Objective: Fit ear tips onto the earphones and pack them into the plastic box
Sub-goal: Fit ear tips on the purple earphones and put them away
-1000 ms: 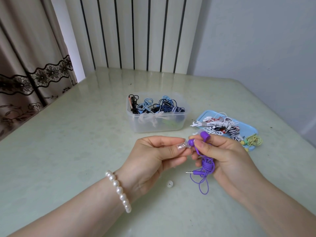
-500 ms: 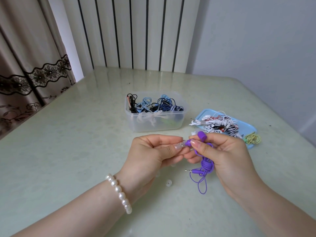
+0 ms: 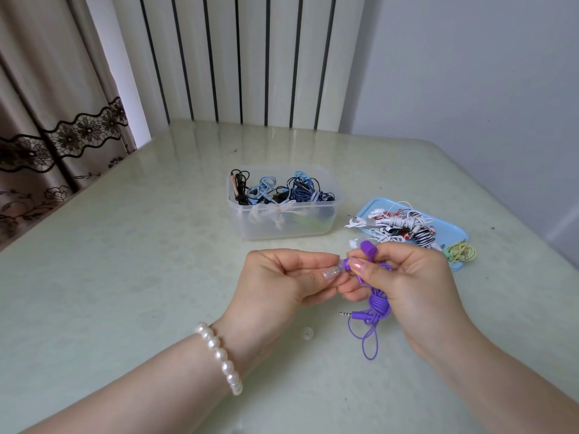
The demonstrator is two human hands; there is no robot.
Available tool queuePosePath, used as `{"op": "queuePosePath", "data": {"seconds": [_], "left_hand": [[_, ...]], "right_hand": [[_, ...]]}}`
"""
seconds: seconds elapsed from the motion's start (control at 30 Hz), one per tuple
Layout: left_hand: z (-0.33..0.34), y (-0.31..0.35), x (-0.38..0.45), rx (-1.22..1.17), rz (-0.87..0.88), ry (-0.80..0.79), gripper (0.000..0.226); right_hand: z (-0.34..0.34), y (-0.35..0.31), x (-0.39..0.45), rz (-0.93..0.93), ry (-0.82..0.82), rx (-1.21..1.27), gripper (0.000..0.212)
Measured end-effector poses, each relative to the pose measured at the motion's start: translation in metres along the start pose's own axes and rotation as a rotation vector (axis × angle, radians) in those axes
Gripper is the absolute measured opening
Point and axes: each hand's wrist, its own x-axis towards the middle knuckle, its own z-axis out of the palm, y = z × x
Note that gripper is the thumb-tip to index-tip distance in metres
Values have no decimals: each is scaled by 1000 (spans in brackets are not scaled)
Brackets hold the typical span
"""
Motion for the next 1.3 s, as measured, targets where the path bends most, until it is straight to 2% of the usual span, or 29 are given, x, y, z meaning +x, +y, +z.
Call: {"op": "queuePosePath", "data": {"seconds": [0.3,0.43,0.6,0.77,0.83,0.93,1.0,1.1,1.17,1.3], "left_hand": [[0,0,0,13,-26,-2,11],[1,1,-1,-42,-70,0,14],[3,2,-3,-155,-121,-19,18],[5,5,-6,-296,-172,-49,24],[6,7,-7,-330,-186,-68,26],[5,7,-7,-346,-199,-93,29],[3,7,-7,-327,-191,-101,31],[1,7,-6,-229,-133,-91,39],[0,7,-4,-145,-69,-60,41],[-1,7,-1,-65,18,4,34]], "right_hand": [[1,1,1,-23,-9,-55,22],[4,3,-2,-99,36,-86,27],[6,11,-6,-258,110,-129,37],[2,21,0,-692,178,-467,17],[1,21,1,-778,188,-556,12],[-1,23,0,-839,189,-632,16],[1,19,-1,-797,173,-608,15],[4,7,-1,-352,107,-239,33],[3,1,0,-149,37,-84,38],[1,-3,0,-1,-16,49,12]]}}
